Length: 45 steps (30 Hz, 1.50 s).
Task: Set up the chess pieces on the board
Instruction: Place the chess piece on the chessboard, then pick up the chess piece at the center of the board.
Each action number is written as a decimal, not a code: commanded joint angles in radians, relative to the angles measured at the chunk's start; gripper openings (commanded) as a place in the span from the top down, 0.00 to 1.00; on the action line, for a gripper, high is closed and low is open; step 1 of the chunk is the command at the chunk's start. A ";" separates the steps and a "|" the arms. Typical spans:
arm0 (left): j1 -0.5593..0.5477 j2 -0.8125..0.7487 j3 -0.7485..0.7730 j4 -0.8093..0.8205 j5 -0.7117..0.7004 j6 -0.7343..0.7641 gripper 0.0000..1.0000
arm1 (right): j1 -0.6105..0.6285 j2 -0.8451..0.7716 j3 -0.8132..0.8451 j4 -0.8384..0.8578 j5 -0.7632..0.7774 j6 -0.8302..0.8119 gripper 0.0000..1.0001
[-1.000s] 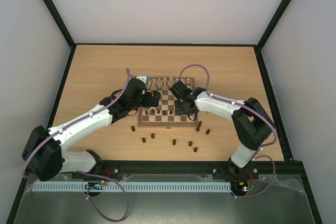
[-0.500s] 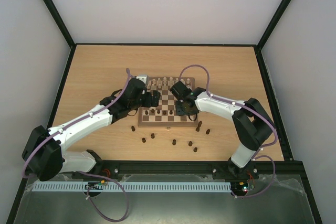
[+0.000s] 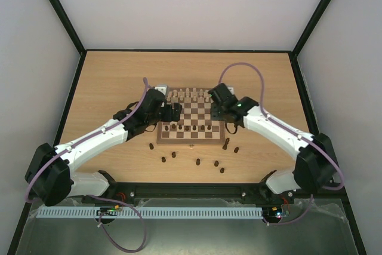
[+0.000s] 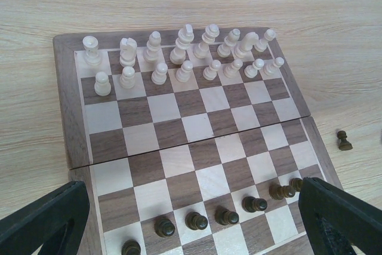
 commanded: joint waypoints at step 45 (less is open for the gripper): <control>0.012 -0.011 -0.003 0.006 0.014 -0.002 0.01 | -0.393 0.400 0.030 -0.101 -0.207 -0.170 0.78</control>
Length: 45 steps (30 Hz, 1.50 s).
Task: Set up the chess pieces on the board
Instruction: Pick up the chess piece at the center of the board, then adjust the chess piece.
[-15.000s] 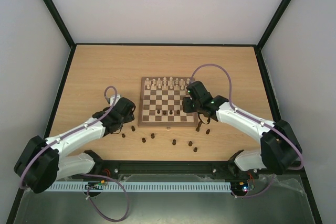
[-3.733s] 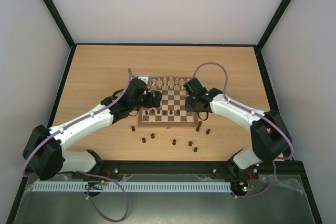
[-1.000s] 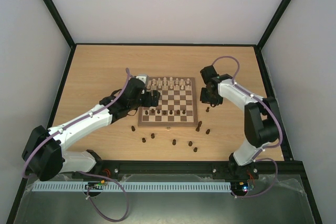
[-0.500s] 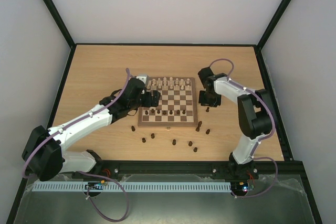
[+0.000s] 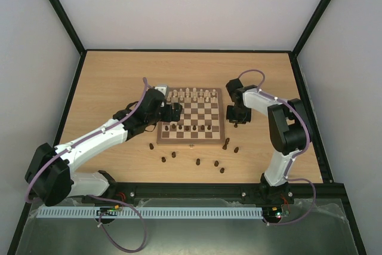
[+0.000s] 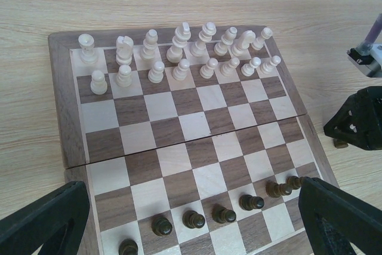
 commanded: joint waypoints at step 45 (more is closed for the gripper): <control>-0.132 -0.123 -0.251 0.883 0.509 -0.477 0.01 | 0.074 -0.939 -0.476 0.844 -0.497 0.560 0.94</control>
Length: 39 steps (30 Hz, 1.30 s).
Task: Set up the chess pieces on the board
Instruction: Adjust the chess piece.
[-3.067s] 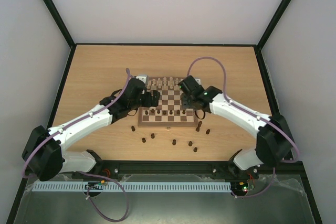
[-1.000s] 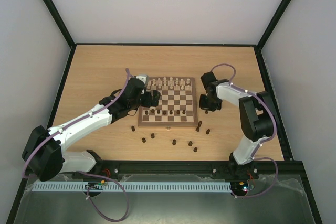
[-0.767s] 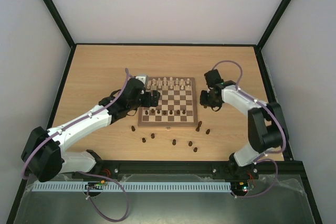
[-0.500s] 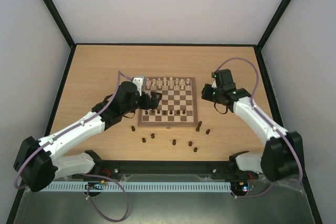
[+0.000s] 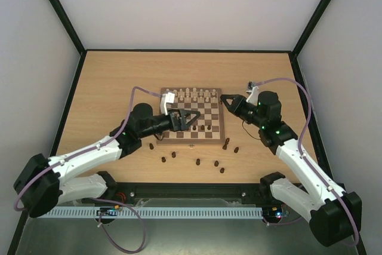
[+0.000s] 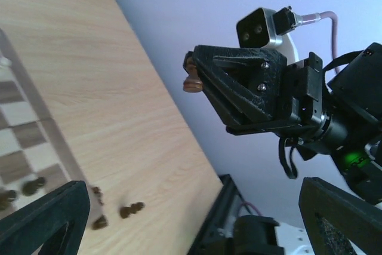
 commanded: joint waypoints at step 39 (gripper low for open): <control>-0.131 0.361 0.040 0.729 0.011 -0.461 0.45 | 0.140 -0.228 -0.148 0.159 -0.042 0.190 0.93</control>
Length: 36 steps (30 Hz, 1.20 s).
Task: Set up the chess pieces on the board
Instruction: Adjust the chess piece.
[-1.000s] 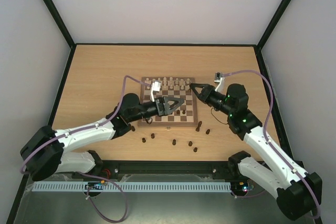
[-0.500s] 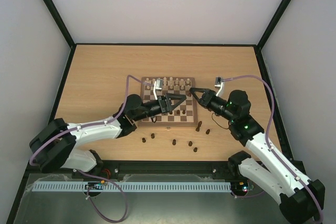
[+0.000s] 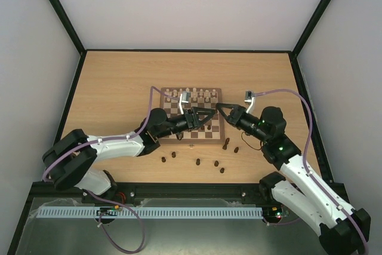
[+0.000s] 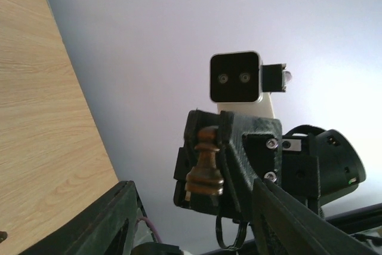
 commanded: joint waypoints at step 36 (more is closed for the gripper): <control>-0.036 0.091 0.048 0.195 -0.030 -0.064 0.80 | 0.007 -0.072 -0.078 0.032 0.009 0.028 0.92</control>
